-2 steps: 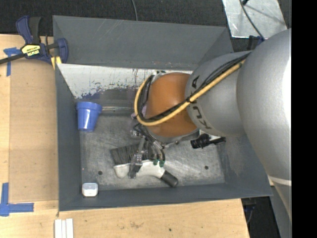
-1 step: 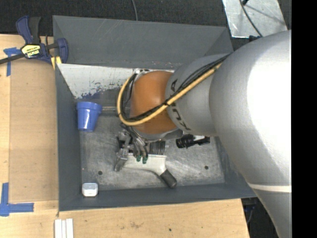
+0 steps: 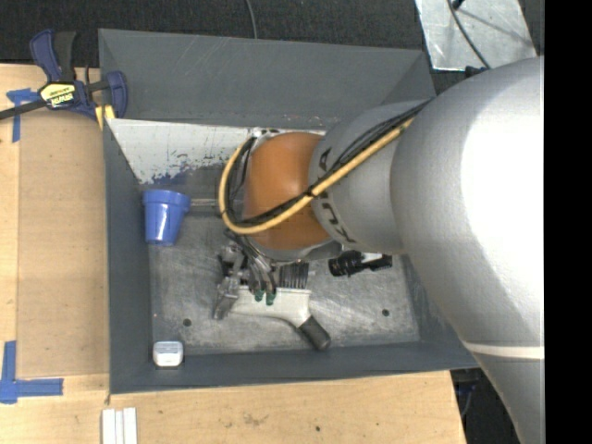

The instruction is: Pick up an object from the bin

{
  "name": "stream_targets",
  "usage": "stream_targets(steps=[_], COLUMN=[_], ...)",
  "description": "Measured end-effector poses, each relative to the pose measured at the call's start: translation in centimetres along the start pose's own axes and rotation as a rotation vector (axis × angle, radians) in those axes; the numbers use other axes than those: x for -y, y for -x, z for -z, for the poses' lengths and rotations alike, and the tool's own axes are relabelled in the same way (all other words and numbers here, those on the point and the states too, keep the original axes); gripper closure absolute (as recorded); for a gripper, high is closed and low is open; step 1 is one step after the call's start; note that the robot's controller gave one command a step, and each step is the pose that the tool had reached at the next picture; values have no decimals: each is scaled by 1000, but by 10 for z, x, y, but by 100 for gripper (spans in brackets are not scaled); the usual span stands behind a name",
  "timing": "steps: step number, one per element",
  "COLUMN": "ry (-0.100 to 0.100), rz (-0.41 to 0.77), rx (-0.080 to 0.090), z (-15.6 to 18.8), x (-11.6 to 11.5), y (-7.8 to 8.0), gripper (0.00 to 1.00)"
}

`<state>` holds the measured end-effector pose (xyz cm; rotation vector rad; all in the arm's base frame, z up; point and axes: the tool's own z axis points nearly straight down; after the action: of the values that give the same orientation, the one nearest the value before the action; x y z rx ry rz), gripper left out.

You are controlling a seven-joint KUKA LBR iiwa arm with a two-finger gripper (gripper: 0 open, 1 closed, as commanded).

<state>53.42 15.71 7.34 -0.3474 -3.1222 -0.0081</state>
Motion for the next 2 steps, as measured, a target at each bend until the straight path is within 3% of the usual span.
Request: stream_targets(steps=[1,2], ry=[-5,-5], rz=[-40,-40], rx=[2,1], z=[125,125], x=[4,4], y=[-1,-1], gripper=[100,100])
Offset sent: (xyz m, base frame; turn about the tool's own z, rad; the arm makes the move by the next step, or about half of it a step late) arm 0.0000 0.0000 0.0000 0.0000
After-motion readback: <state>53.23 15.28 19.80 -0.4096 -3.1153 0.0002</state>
